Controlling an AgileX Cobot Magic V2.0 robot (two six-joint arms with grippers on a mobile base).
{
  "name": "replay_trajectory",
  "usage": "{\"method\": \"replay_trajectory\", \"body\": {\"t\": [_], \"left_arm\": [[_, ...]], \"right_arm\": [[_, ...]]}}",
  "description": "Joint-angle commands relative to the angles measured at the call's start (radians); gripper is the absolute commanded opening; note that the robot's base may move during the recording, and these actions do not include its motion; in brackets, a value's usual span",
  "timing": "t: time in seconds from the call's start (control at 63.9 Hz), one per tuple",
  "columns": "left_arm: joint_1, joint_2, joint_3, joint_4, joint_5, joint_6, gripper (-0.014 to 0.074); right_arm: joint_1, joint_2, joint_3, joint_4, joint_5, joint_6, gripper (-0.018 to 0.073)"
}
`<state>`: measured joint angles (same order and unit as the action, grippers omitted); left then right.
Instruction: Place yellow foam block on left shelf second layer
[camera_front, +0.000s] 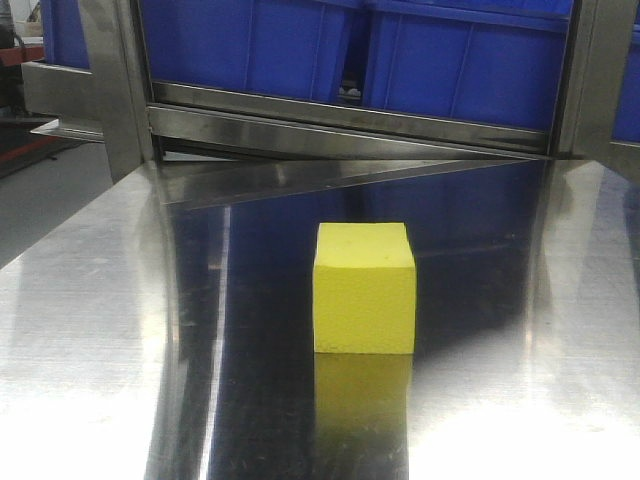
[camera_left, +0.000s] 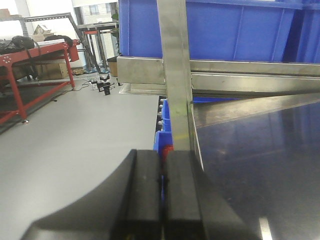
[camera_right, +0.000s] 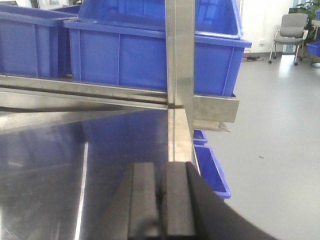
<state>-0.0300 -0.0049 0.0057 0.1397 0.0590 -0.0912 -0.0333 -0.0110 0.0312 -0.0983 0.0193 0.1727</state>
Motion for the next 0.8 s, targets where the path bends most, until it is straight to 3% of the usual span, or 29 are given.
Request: {"method": "replay_trajectory", "body": {"t": [0.0, 0.36, 0.783], "left_arm": [[-0.006, -0.020, 0.023, -0.006, -0.082, -0.005, 0.0136], [-0.006, -0.020, 0.023, -0.006, -0.082, -0.005, 0.0136], [-0.006, -0.020, 0.023, -0.006, -0.082, -0.005, 0.0136]], "right_arm": [[0.001, -0.018, -0.024, 0.004, -0.122, -0.003, 0.0028], [0.001, 0.038, -0.184, -0.033, 0.014, -0.006, 0.0028], [0.003, 0.366, -0.389, -0.033, 0.052, -0.009, 0.0028]]}}
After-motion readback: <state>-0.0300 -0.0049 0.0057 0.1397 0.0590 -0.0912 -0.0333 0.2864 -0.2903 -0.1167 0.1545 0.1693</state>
